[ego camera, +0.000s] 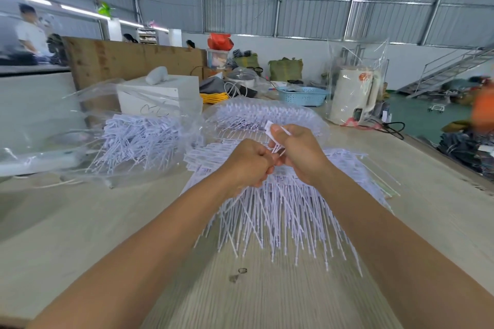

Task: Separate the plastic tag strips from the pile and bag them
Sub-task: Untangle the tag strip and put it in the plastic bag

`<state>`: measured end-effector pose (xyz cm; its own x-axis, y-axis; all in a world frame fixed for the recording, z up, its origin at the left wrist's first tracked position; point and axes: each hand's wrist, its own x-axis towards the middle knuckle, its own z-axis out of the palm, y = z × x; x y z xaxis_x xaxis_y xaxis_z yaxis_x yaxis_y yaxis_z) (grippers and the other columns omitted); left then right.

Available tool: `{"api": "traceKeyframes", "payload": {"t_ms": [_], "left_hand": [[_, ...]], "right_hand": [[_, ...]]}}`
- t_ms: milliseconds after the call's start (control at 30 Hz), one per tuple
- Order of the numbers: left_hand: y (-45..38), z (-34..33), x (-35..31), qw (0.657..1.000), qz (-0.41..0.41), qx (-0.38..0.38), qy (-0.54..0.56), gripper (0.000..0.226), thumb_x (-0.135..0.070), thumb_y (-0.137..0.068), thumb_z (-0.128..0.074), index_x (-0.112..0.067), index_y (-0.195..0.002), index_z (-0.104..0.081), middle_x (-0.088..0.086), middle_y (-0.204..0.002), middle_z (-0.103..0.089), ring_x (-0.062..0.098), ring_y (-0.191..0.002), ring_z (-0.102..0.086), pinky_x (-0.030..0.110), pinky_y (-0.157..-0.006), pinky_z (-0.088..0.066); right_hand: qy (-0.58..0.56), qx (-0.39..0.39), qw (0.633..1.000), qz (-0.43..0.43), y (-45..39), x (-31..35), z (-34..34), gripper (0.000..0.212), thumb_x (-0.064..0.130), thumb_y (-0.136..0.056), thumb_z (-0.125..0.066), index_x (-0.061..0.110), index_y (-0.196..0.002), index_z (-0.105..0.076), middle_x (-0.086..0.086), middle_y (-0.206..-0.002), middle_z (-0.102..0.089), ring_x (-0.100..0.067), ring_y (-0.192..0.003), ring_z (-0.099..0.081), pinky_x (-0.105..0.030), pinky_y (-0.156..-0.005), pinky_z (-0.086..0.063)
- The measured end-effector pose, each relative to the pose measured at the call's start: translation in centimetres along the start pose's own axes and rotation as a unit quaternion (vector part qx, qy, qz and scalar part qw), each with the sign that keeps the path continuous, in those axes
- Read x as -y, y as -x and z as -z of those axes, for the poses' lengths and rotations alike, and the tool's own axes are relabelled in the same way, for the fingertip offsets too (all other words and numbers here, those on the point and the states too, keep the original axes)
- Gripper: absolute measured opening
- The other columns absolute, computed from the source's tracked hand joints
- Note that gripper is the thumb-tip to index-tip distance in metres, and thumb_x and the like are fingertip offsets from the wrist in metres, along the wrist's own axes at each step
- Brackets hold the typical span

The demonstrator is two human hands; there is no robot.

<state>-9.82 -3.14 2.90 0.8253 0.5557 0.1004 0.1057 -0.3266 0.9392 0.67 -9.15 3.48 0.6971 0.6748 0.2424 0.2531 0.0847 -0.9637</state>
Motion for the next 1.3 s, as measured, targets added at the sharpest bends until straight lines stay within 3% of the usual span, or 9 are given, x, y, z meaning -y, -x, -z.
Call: {"api": "traceKeyframes", "payload": {"t_ms": [167,267,367,667,767,833,900,1033,1300], "left_hand": [[0.9,0.9,0.7,0.999,0.005,-0.016,-0.047,0.026,-0.02,-0.098,-0.049,0.0,-0.091,-0.064,0.007,-0.063,-0.054,0.009,-0.044,-0.044,0.019,-0.048,-0.036],[1.5,2.1,1.6,0.992,-0.006,-0.054,-0.115,0.023,-0.014,-0.097,-0.049,-0.008,-0.078,-0.06,0.008,-0.067,-0.051,0.01,-0.046,-0.043,0.018,-0.048,-0.034],[2.3,4.0,2.4,0.987,-0.005,-0.085,-0.133,0.025,-0.006,-0.094,-0.046,-0.004,-0.082,-0.068,-0.008,-0.061,-0.052,0.002,-0.042,-0.044,0.012,-0.041,-0.034],[4.8,12.7,4.5,0.958,0.009,-0.155,-0.241,0.041,-0.012,-0.096,-0.047,-0.011,-0.054,-0.047,-0.002,-0.05,-0.046,0.003,-0.036,-0.036,0.016,-0.043,-0.03],[4.6,15.4,5.4,0.942,0.022,-0.215,-0.256,0.039,-0.014,-0.096,-0.049,-0.017,-0.057,-0.047,-0.004,-0.053,-0.05,0.003,-0.039,-0.039,0.013,-0.039,-0.029],[3.7,17.4,6.1,0.927,0.029,-0.27,-0.258,0.032,-0.015,-0.096,-0.049,-0.016,-0.063,-0.051,-0.002,-0.055,-0.053,0.003,-0.039,-0.041,0.011,-0.038,-0.03],[2.2,19.3,6.4,0.907,0.047,-0.314,-0.275,0.026,-0.009,-0.094,-0.047,-0.013,-0.068,-0.053,0.004,-0.063,-0.053,0.015,-0.049,-0.044,0.015,-0.041,-0.032],[-1.6,22.1,7.5,0.863,0.118,-0.34,-0.356,0.02,-0.004,-0.094,-0.041,-0.002,-0.09,-0.06,0.018,-0.1,-0.063,0.033,-0.096,-0.058,0.025,-0.069,-0.037],[-6.4,24.6,12.4,0.743,0.226,-0.339,-0.531,0.028,-0.005,-0.092,-0.045,-0.004,-0.118,-0.057,0.014,-0.121,-0.061,0.027,-0.115,-0.057,0.032,-0.09,-0.047]], "right_hand": [[-0.024,-0.124,0.992,0.007,-0.8,-0.7,-1.2,0.029,0.023,-0.09,-0.062,0.01,-0.066,-0.052,-0.005,-0.058,-0.048,-0.015,-0.047,-0.044,-0.028,-0.051,-0.038],[0.013,-0.051,0.999,0.003,-0.7,-0.9,-2.8,0.026,0.029,-0.093,-0.057,0.011,-0.074,-0.057,-0.006,-0.066,-0.057,-0.014,-0.048,-0.049,-0.026,-0.046,-0.039],[0.036,0.011,0.999,0.005,-0.4,-0.7,-4.7,0.023,0.032,-0.094,-0.053,0.017,-0.078,-0.06,-0.003,-0.07,-0.063,-0.014,-0.05,-0.053,-0.026,-0.047,-0.041],[-0.142,0.175,0.971,-0.083,-0.7,0.8,-13.0,0.008,0.005,-0.091,-0.058,0.001,-0.098,-0.06,-0.013,-0.08,-0.058,-0.016,-0.052,-0.055,-0.019,-0.045,-0.045],[-0.174,0.177,0.963,-0.104,-1.5,1.2,-16.1,0.051,-0.003,-0.088,-0.059,-0.001,-0.134,-0.038,-0.021,-0.105,-0.058,-0.019,-0.058,-0.059,-0.019,-0.05,-0.05],[-0.149,0.191,0.964,-0.107,-2.1,1.2,-18.0,0.061,-0.004,-0.087,-0.059,0.005,-0.14,-0.031,-0.023,-0.116,-0.056,-0.021,-0.06,-0.061,-0.022,-0.054,-0.053],[-0.1,0.209,0.968,-0.095,-2.3,1.2,-19.6,0.058,-0.004,-0.086,-0.059,0.007,-0.138,-0.034,-0.017,-0.104,-0.058,-0.019,-0.058,-0.061,-0.024,-0.057,-0.055],[0.01,0.251,0.967,-0.047,-1.9,0.4,-21.3,0.04,-0.003,-0.087,-0.056,0.005,-0.126,-0.047,-0.005,-0.082,-0.057,-0.016,-0.054,-0.06,-0.02,-0.047,-0.049],[0.121,0.317,0.94,0.045,-0.6,-1.4,-18.3,0.012,0.006,-0.089,-0.058,0.016,-0.091,-0.064,0.0,-0.088,-0.062,-0.009,-0.051,-0.063,-0.015,-0.045,-0.041]]}}
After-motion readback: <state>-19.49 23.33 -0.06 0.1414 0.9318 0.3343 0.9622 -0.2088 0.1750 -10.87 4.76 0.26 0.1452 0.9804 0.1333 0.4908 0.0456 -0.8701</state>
